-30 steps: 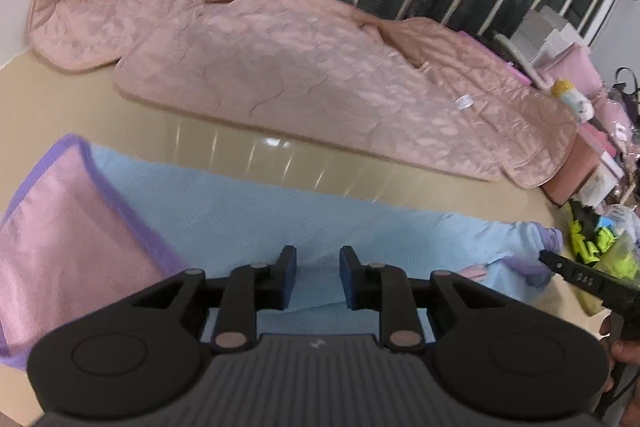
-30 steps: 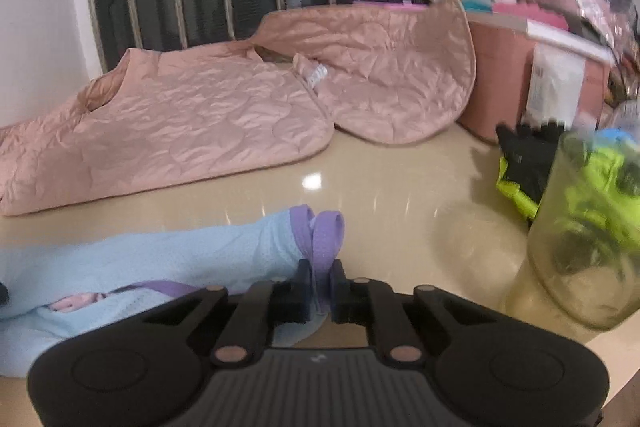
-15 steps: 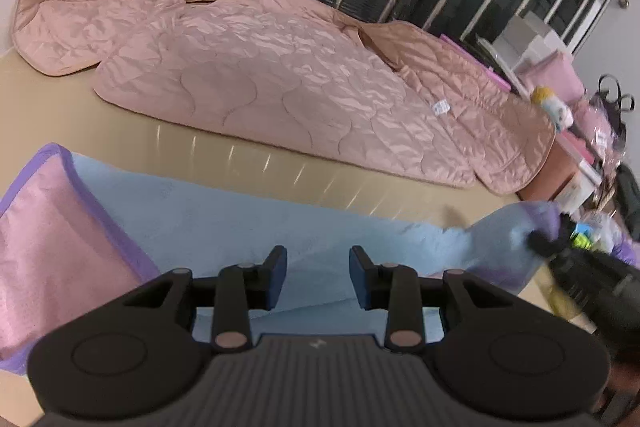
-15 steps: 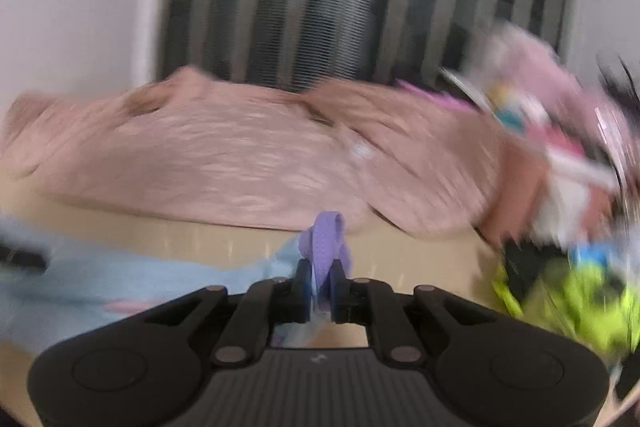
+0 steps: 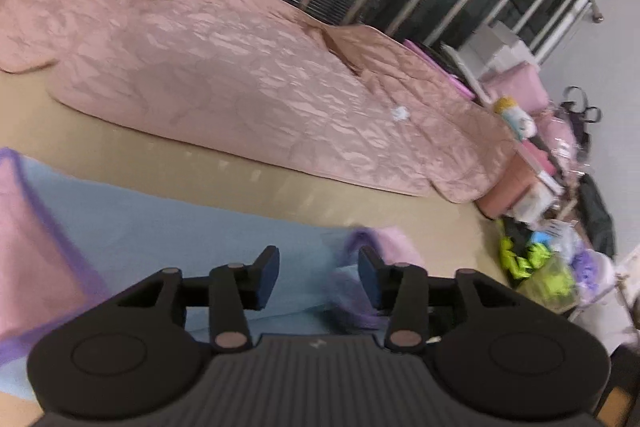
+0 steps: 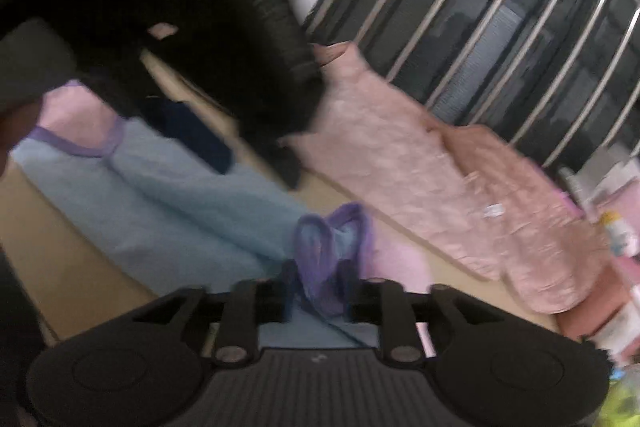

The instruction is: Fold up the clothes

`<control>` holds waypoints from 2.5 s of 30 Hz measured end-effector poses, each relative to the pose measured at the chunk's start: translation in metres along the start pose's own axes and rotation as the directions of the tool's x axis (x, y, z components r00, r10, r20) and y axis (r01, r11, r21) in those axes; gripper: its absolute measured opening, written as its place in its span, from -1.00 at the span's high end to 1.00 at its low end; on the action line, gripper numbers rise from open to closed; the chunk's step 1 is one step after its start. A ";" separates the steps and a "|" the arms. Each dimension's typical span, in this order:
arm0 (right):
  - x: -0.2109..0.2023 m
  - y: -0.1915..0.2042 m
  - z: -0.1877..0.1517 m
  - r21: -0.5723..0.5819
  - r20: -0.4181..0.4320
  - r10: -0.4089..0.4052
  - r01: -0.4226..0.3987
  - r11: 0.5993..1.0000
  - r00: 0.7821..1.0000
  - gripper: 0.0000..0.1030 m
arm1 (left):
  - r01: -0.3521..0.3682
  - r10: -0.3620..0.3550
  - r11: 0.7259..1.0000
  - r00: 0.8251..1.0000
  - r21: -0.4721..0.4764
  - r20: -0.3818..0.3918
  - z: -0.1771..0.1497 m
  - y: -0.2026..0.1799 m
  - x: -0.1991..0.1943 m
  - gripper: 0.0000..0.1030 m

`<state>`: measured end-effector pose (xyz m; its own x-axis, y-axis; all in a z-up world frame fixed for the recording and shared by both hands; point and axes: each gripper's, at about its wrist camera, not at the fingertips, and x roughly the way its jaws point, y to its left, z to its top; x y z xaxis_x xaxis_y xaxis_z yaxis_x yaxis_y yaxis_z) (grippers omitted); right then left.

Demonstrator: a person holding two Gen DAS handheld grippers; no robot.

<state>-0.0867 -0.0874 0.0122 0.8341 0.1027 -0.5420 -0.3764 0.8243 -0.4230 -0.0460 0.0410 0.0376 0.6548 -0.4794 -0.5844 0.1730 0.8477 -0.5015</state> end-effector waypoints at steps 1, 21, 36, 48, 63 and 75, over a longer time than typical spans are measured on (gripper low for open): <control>-0.001 0.000 -0.002 0.004 0.010 0.007 -0.007 1.000 1.000 0.30 | 0.014 -0.014 1.000 1.000 0.003 -0.014 0.001 -0.004 0.006 0.05; -0.009 -0.043 -0.015 0.179 0.041 0.106 -0.112 0.978 0.994 0.86 | -0.008 0.005 0.994 1.000 -0.113 -0.024 0.003 0.003 0.034 0.92; -0.023 -0.024 -0.021 0.161 0.043 0.129 -0.135 0.978 0.991 0.70 | -0.111 0.116 0.988 0.992 0.109 -0.046 0.004 -0.028 0.053 0.73; -0.023 -0.120 -0.067 0.705 0.100 0.243 -0.241 0.667 0.965 -0.01 | -0.078 0.091 0.984 0.993 0.161 -0.073 0.001 -0.015 0.062 0.61; -0.020 -0.091 -0.040 0.568 0.048 0.087 -0.098 0.817 0.995 0.85 | -0.027 0.031 0.998 0.996 0.056 -0.082 0.017 -0.003 0.044 0.43; -0.051 0.062 -0.009 -0.340 0.200 -0.029 0.097 0.935 0.979 0.85 | 0.123 -0.135 0.985 0.986 -0.120 -0.097 0.023 0.042 -0.027 -0.25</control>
<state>-0.1562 -0.0467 0.0077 0.9084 0.1882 -0.3734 -0.4084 0.5912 -0.6955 -0.0397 0.0948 0.0468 0.5513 -0.6088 -0.5704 0.1628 0.7491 -0.6422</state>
